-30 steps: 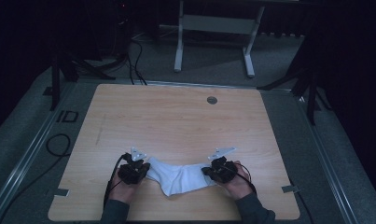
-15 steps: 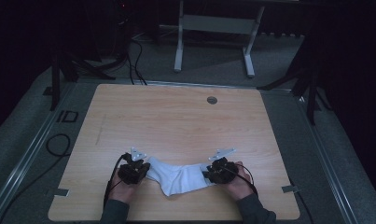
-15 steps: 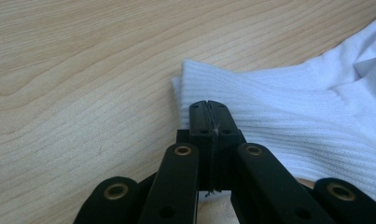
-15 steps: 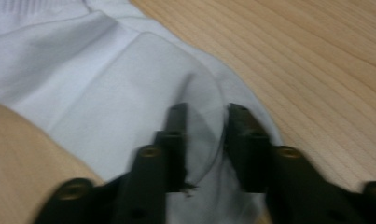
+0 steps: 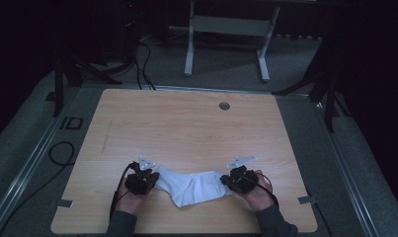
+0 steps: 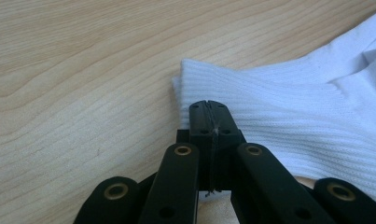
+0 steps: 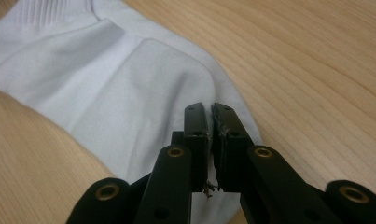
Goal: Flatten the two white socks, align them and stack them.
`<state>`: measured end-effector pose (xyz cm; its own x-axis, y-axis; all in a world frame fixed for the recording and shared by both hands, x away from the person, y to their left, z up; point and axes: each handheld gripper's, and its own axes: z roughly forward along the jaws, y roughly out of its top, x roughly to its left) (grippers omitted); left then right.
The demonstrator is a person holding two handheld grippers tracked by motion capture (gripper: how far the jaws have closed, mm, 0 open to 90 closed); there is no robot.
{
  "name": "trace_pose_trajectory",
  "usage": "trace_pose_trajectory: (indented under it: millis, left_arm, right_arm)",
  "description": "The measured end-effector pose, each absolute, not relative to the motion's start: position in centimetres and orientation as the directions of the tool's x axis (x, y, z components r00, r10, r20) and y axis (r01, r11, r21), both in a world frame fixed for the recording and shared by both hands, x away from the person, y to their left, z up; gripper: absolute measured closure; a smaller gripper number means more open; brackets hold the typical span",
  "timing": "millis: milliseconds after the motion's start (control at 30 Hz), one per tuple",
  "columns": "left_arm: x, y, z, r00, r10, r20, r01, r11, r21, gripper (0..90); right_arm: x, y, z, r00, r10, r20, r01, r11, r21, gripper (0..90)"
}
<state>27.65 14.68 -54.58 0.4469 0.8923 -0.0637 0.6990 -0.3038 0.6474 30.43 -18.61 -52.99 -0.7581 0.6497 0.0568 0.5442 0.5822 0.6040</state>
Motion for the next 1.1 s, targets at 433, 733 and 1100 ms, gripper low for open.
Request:
trace_pose_trajectory:
  millis: [433,733,1100]
  left_arm:
    - [27.6,14.6,-54.6,0.456,0.887,-0.072,0.698,-0.306,0.647,89.7]
    - [27.7,14.6,-54.6,0.455,0.888,-0.072,0.699,-0.305,0.647,89.7]
    - [27.7,14.8,-54.7,0.454,0.887,-0.089,0.702,-0.294,0.649,89.6]
  right_arm:
    - [30.4,-19.7,-53.6,-0.742,0.666,0.082,0.567,0.557,0.607,85.0]
    - [30.4,-21.6,-53.1,-0.698,0.709,0.098,0.597,0.501,0.626,88.2]
    - [30.6,-23.1,-50.2,-0.686,0.723,0.078,0.566,0.462,0.683,87.9]
